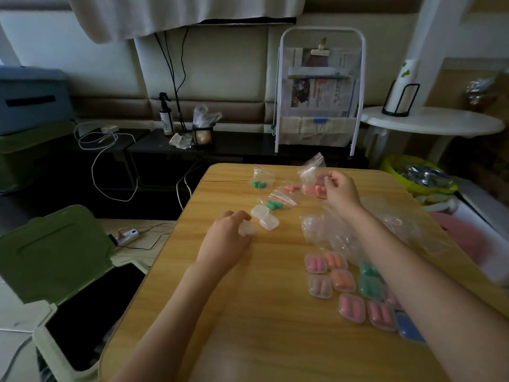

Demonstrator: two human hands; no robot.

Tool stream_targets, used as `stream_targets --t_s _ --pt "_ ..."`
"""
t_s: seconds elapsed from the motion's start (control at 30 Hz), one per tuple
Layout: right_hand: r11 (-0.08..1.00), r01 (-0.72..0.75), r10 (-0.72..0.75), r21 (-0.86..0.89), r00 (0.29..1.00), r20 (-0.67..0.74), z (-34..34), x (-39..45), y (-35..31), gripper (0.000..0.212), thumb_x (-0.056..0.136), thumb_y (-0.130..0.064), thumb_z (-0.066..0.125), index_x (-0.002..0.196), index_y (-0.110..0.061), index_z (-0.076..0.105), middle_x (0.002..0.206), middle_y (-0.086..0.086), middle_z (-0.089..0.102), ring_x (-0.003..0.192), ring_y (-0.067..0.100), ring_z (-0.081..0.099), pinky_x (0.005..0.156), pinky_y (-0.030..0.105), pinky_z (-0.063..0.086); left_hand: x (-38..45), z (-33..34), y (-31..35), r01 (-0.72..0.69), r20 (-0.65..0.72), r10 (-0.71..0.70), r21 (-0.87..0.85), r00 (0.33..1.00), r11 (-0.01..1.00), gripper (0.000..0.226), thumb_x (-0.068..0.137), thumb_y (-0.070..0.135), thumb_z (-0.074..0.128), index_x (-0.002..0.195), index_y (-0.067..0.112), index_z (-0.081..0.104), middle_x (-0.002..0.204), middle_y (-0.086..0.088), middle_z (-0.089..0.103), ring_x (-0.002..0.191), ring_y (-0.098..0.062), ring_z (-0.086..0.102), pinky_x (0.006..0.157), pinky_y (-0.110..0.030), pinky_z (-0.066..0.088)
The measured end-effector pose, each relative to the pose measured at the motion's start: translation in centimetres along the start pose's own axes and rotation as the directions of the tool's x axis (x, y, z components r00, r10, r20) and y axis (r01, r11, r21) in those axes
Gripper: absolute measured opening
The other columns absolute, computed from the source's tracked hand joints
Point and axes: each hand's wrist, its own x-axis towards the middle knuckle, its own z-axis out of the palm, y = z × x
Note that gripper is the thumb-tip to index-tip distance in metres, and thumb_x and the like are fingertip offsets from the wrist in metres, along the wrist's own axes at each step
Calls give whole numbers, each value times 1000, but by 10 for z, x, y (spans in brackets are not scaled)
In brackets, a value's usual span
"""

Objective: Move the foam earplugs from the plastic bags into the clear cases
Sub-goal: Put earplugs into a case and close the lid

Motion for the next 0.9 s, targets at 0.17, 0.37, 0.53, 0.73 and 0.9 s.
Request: stream_targets --t_s 0.17,0.37,0.53,0.73,0.9 --pt "954 -114 107 277 993 40 -14 -33 -12 21 103 -16 37 112 -10 55 73 2 50 68 16 63 73 36 57 -4 -8 4 20 76 -10 -129 997 991 47 72 17 80 114 21 60 104 4 60 91 -10 56 82 -24 49" --pt "869 -228 109 440 954 278 -50 -93 -13 13 95 -21 54 100 -9 55 81 5 53 73 16 58 76 36 53 -24 -20 13 -42 201 79 -183 976 982 52 67 5 82 112 21 62 104 10 61 99 -6 58 93 -26 50" --pt "965 -115 45 235 957 286 -77 -140 0 8 87 -8 65 91 -14 65 76 2 64 55 9 57 53 24 48 -52 -24 24 -123 406 149 -91 902 988 43 68 11 81 102 30 63 101 18 61 96 4 55 80 -10 46" --pt "1000 -13 17 -14 926 377 -72 -176 -2 12 84 -18 69 85 -10 61 59 -2 63 42 10 54 40 20 38 -64 -24 35 -156 516 141 -14 845 988 47 68 16 82 107 34 61 112 17 57 103 -1 51 87 -18 44" --pt "991 135 -104 -20 841 531 -48 -204 -8 11 92 -14 60 96 -24 63 79 -3 66 63 7 63 56 21 50 -71 -35 51 -67 492 159 -198 856 978 49 69 43 79 111 43 53 120 28 46 113 2 44 102 -25 37"
